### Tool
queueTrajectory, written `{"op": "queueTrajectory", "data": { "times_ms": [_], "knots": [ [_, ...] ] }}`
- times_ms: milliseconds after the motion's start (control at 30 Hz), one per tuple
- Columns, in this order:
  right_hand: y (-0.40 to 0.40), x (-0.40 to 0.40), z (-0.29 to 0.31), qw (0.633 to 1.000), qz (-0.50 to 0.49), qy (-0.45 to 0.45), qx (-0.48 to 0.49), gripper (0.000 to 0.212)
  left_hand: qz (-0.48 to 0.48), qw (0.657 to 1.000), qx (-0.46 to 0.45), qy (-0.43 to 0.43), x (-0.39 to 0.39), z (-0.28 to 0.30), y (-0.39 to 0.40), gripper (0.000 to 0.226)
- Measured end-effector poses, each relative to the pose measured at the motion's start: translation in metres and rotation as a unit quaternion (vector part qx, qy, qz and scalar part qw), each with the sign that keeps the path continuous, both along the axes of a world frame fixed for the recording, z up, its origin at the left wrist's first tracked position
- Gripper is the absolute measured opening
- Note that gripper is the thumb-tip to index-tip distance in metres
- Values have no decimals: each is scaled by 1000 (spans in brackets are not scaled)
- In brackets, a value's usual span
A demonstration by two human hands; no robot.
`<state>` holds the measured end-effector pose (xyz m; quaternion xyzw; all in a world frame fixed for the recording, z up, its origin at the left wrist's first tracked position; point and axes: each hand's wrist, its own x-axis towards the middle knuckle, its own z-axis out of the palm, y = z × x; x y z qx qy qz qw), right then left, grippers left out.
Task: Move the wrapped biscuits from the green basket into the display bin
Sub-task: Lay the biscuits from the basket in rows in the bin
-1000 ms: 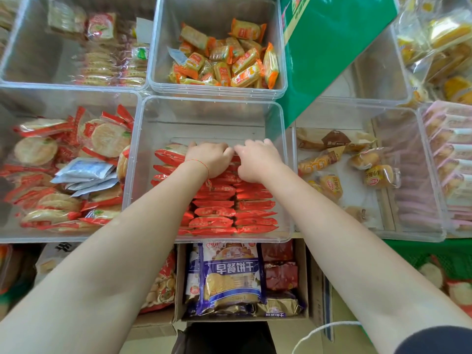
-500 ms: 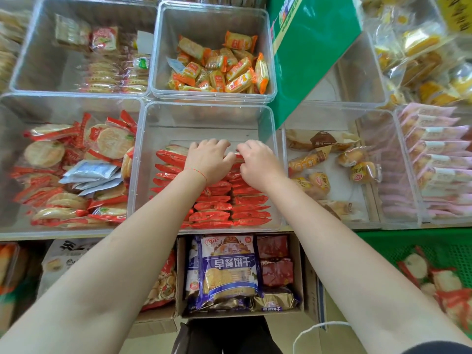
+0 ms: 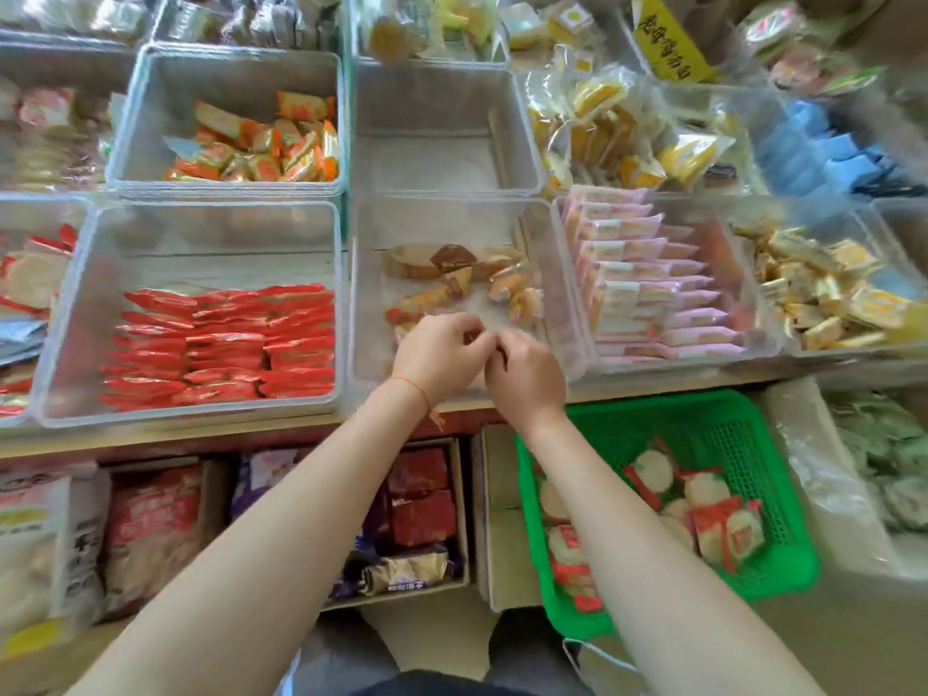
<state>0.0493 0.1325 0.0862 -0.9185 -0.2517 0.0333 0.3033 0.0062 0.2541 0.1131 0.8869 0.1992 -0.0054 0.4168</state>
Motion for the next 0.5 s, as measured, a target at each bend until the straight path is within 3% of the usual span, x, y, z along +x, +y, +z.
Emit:
{"op": "queueTrajectory", "data": {
  "times_ms": [133,267,400,500],
  "knots": [
    [-113,25,-22,999,3,32,-17,16,23,991,-121,53,18,-17,-109,25],
    [-214,56,-55,984,-9,114,-136,16,42,968,-201,142,28,-61,-201,23],
    [-272,74,-105,915,77,243,-311,20,53,953,-171,244,33,-122,-253,24],
    [-298,73,-142,876,111,332,-331,23,61,937,-150,311,26,-156,-276,28]
  ]
}}
